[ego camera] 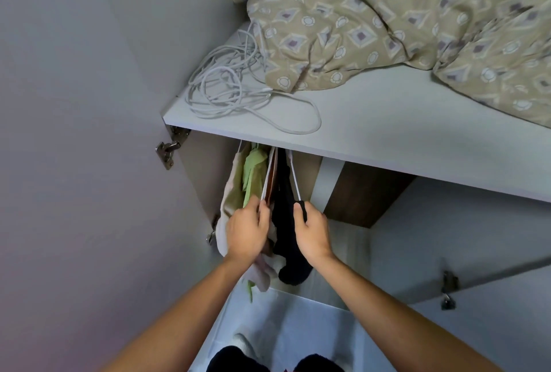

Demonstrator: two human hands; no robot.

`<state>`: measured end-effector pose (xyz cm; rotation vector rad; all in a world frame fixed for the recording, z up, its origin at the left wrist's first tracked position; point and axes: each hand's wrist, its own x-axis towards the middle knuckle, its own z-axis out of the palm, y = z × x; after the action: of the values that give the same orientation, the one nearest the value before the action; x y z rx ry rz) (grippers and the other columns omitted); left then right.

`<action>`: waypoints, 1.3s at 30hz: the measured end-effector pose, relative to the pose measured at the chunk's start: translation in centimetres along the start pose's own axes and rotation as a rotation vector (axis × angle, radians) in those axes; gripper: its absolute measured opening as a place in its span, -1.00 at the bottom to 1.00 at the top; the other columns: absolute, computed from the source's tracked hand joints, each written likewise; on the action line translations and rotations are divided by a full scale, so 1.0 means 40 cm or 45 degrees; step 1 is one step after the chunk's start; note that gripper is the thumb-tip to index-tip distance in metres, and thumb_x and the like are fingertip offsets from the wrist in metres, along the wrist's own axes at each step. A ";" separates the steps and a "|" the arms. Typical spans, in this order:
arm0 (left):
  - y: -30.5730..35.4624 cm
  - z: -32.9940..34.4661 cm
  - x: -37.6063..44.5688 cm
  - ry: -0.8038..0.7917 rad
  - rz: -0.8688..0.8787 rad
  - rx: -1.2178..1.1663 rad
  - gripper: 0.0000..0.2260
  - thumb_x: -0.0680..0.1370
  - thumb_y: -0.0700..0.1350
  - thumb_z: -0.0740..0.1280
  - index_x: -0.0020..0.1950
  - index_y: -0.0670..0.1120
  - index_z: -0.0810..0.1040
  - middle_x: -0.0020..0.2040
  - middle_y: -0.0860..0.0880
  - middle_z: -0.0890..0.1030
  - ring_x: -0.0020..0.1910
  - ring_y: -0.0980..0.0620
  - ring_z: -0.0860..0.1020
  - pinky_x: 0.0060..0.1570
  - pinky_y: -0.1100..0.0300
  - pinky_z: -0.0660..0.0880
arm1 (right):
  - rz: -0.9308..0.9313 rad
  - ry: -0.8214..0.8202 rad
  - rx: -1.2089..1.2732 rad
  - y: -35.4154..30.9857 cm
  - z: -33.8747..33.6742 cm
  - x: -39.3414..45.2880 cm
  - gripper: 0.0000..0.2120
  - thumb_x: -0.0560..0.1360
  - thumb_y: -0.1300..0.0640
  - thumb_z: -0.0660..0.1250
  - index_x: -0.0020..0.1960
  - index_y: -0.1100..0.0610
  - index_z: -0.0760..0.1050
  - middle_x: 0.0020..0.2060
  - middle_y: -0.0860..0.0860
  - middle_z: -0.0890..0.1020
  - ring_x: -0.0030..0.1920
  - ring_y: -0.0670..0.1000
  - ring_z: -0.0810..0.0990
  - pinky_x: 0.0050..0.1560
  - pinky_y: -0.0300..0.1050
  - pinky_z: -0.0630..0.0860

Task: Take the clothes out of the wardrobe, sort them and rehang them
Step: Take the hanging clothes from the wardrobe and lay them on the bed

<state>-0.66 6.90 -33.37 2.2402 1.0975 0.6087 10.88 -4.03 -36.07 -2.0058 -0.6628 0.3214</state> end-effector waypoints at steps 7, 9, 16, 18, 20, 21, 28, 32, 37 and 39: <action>-0.060 -0.012 -0.160 0.054 -0.089 -0.139 -0.58 0.72 0.14 0.18 -0.27 -0.02 0.28 -0.44 0.00 0.38 -0.41 0.00 0.41 -0.35 0.08 0.28 | -0.048 -0.080 0.075 0.001 -0.026 -0.150 -0.65 0.73 -0.02 0.18 -0.23 -0.14 0.27 -0.40 -0.19 0.45 -0.37 -0.11 0.39 -0.27 -0.11 0.35; -0.065 -0.012 -0.225 0.084 -0.117 -0.184 -0.61 0.73 0.13 0.18 -0.25 0.00 0.31 -0.42 0.01 0.41 -0.39 -0.01 0.43 -0.34 0.06 0.30 | -0.064 -0.167 0.135 0.011 -0.044 -0.203 -0.70 0.74 0.05 0.17 -0.17 -0.14 0.31 -0.37 -0.18 0.45 -0.34 -0.14 0.44 -0.25 -0.24 0.35; -0.067 -0.048 -0.521 0.159 -0.298 -0.170 -0.71 0.74 0.12 0.16 -0.08 0.03 0.50 -0.32 0.06 0.57 -0.30 0.04 0.54 -0.25 -0.01 0.48 | -0.111 -0.424 0.140 0.084 -0.089 -0.420 -0.87 0.74 0.09 0.13 0.19 0.07 0.43 -0.15 -0.10 0.54 -0.16 -0.13 0.53 -0.10 -0.25 0.46; -0.081 -0.064 -0.605 0.142 -0.350 -0.141 -0.74 0.74 0.14 0.15 -0.05 0.07 0.49 -0.30 0.07 0.59 -0.27 0.05 0.56 -0.24 0.00 0.46 | -0.091 -0.519 0.146 0.091 -0.095 -0.486 -0.89 0.73 0.11 0.14 0.18 0.02 0.43 -0.07 -0.06 0.59 -0.07 -0.10 0.56 -0.02 -0.19 0.48; -0.098 -0.091 -0.701 0.154 -0.403 -0.100 -0.74 0.73 0.14 0.15 -0.06 0.08 0.48 -0.31 0.07 0.58 -0.28 0.08 0.55 -0.26 0.05 0.39 | -0.085 -0.626 0.114 0.081 -0.103 -0.561 -0.91 0.72 0.12 0.14 0.10 0.00 0.41 -0.11 -0.02 0.59 -0.10 -0.10 0.56 -0.07 -0.20 0.47; -0.104 -0.107 -0.746 0.161 -0.428 -0.081 -0.73 0.73 0.14 0.16 -0.08 0.07 0.49 -0.31 0.08 0.58 -0.29 0.09 0.54 -0.26 0.07 0.37 | -0.085 -0.672 0.084 0.079 -0.102 -0.596 -0.91 0.72 0.11 0.14 0.06 0.00 0.38 -0.15 0.01 0.58 -0.13 -0.09 0.54 -0.11 -0.21 0.45; -0.238 -0.180 -1.073 0.299 -0.661 -0.173 -0.60 0.69 0.16 0.22 -0.33 0.10 0.41 -0.42 0.12 0.46 -0.39 0.12 0.40 -0.29 0.04 0.41 | -0.182 -0.967 -0.069 0.096 -0.047 -0.852 -0.83 0.71 0.06 0.21 -0.04 0.04 0.34 -0.31 0.00 0.50 -0.23 -0.02 0.51 -0.25 -0.20 0.43; -0.329 -0.232 -1.271 0.344 -0.801 -0.178 -0.47 0.69 0.19 0.24 -0.37 -0.07 0.27 -0.48 0.07 0.27 -0.43 0.08 0.24 -0.35 0.01 0.32 | -0.290 -1.145 -0.195 0.102 0.019 -1.011 -0.74 0.71 -0.04 0.20 -0.14 -0.13 0.25 -0.38 -0.05 0.43 -0.36 -0.05 0.44 -0.26 -0.06 0.41; -0.444 -0.348 -1.553 0.484 -0.924 -0.188 -0.48 0.62 0.26 0.20 -0.39 -0.01 0.18 -0.49 0.07 0.21 -0.45 0.09 0.20 -0.38 0.13 0.19 | -0.421 -1.357 -0.279 0.049 0.127 -1.254 -0.69 0.71 -0.05 0.19 -0.18 -0.12 0.21 -0.41 -0.05 0.36 -0.39 -0.07 0.37 -0.34 -0.19 0.27; -0.468 -0.372 -1.609 0.535 -0.936 -0.189 -0.48 0.64 0.25 0.21 -0.38 -0.03 0.18 -0.49 0.08 0.20 -0.47 0.11 0.20 -0.38 0.10 0.18 | -0.399 -1.386 -0.269 0.018 0.152 -1.301 -0.68 0.72 -0.03 0.20 -0.19 -0.09 0.22 -0.42 -0.04 0.35 -0.41 -0.07 0.35 -0.35 -0.16 0.26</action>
<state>-56.30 -31.83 -44.34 1.4432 1.8766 0.8059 -34.33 -29.80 -42.09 -1.7593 -1.7060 1.2168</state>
